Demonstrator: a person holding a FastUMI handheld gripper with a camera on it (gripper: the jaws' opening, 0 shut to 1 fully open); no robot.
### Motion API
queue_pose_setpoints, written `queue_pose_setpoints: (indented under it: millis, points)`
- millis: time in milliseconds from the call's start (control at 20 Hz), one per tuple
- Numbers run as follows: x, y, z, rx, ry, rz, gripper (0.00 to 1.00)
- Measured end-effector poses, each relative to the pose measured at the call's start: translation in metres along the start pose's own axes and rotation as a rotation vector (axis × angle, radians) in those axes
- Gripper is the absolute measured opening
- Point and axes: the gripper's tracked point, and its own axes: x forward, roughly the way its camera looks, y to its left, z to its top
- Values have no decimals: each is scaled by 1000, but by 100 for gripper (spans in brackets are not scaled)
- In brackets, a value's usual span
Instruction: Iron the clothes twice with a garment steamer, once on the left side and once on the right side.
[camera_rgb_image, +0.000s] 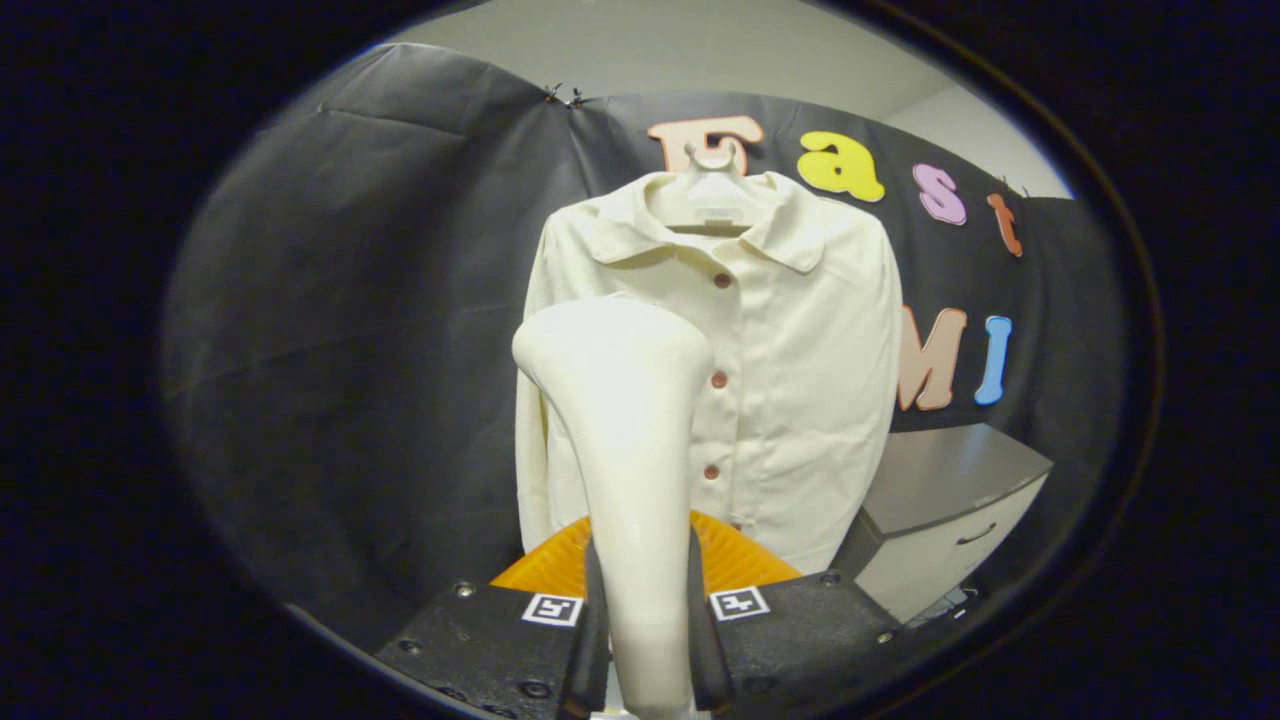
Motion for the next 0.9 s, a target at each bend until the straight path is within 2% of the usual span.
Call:
queue_pose_setpoints:
  millis: [200,400,900]
  points:
    - [44,3,15,39,22,-42,32]
    - [78,12,34,59,25,-47,32]
    - [95,16,23,52,14,-120,32]
